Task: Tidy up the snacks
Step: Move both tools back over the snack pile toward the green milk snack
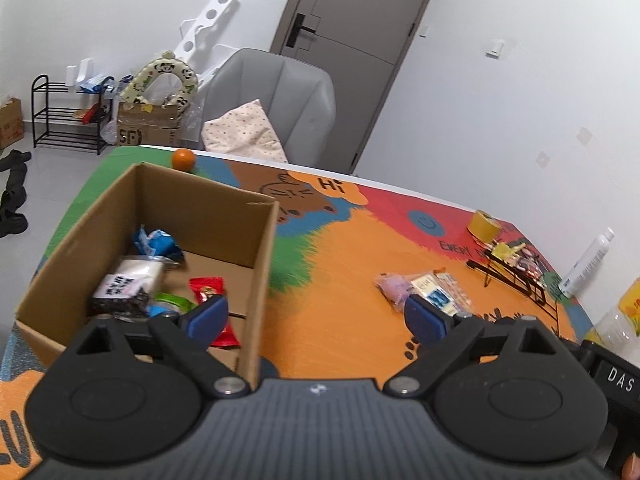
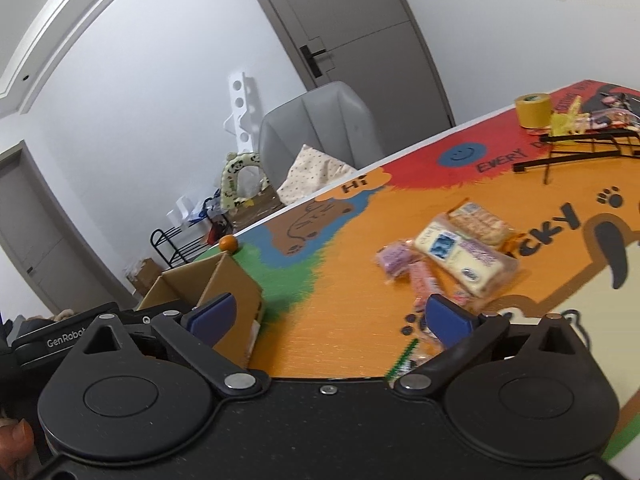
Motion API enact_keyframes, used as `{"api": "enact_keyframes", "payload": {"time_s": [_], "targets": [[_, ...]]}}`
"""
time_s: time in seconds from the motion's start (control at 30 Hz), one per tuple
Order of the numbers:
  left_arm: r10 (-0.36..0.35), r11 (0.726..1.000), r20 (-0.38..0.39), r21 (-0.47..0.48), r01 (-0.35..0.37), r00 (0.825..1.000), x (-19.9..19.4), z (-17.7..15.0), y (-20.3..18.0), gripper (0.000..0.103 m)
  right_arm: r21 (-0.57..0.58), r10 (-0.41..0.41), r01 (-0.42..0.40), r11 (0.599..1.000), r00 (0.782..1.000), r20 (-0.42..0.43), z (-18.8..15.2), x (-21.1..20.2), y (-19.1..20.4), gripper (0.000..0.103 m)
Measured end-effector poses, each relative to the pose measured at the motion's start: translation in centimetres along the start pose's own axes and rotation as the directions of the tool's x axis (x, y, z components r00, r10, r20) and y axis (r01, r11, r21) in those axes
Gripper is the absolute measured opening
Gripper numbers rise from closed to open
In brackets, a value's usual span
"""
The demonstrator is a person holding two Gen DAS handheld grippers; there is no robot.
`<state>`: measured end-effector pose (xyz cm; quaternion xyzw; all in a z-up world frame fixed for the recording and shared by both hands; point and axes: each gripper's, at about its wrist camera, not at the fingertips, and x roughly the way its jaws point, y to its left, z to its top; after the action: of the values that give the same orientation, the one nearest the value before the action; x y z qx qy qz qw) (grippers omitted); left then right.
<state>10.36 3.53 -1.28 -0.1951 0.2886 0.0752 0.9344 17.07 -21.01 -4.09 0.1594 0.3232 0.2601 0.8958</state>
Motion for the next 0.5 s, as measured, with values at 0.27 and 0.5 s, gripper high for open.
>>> {"api": "enact_keyframes", "payload": {"time_s": [0.27, 0.5], "targets": [[-0.025, 0.999, -0.018, 0.025, 0.025, 1.0, 0.7, -0.8, -2.3, 0.095, 0.036, -0.027, 0.027, 0.999, 1.0, 0.009, 0.2, -1.1, -2.7, 0.103], [-0.045, 0.998, -0.043, 0.046, 0.047, 0.998, 1.7, -1.5, -4.0, 0.095, 0.074, -0.059, 0.058, 0.996, 0.998, 0.018, 0.1, -1.8, -5.0, 0.103]]}}
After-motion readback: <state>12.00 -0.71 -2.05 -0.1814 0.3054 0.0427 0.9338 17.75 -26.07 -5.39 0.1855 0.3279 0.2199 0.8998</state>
